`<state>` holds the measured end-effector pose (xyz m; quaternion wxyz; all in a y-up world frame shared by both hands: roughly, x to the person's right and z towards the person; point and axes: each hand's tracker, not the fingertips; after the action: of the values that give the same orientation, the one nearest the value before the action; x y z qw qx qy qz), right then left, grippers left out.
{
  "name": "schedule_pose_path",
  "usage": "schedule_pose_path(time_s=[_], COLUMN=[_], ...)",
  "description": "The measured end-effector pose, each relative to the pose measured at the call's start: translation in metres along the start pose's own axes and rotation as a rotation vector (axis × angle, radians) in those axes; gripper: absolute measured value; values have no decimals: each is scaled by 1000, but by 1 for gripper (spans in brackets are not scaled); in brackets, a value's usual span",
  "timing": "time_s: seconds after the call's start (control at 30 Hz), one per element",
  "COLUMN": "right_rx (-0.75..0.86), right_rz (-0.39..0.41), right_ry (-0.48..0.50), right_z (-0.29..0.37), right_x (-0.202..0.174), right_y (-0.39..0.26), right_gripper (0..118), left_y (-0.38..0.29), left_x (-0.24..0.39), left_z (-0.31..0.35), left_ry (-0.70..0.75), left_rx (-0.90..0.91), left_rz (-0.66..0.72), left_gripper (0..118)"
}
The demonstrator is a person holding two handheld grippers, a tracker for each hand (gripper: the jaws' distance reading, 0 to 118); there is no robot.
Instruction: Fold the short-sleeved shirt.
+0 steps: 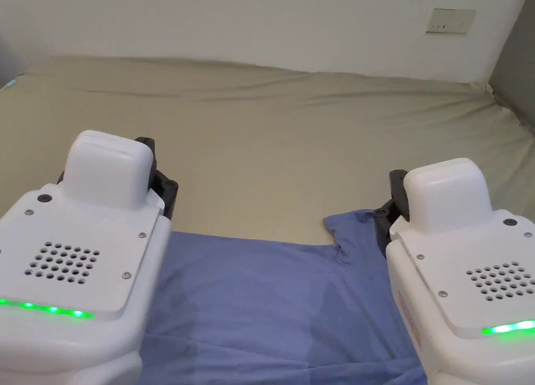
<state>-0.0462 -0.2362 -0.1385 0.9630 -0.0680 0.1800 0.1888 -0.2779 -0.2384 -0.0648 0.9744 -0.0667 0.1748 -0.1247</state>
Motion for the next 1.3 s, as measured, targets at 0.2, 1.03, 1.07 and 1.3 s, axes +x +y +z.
schedule_pose_path(time_s=[0.2, 1.03, 1.07, 1.3], right_rx=[-90, -493, -505, -603], right_rz=[54, -27, -46, -161], right_ry=[4, 8, 14, 40], right_z=[-26, -125, -127, -176], right_x=[-9, 66, 68, 94], right_y=[-28, -131, -133, -142], right_gripper=[2, 2, 2, 9], left_y=[-63, -251, -246, -200], left_x=[5, -61, -57, -57], left_z=[-53, -322, -321, -286], left_ry=[-130, -113, -130, -150], left_rx=[-251, -820, -818, -704], left_rz=[-33, 176, 172, 91], left_gripper=[0, 47, 10, 2])
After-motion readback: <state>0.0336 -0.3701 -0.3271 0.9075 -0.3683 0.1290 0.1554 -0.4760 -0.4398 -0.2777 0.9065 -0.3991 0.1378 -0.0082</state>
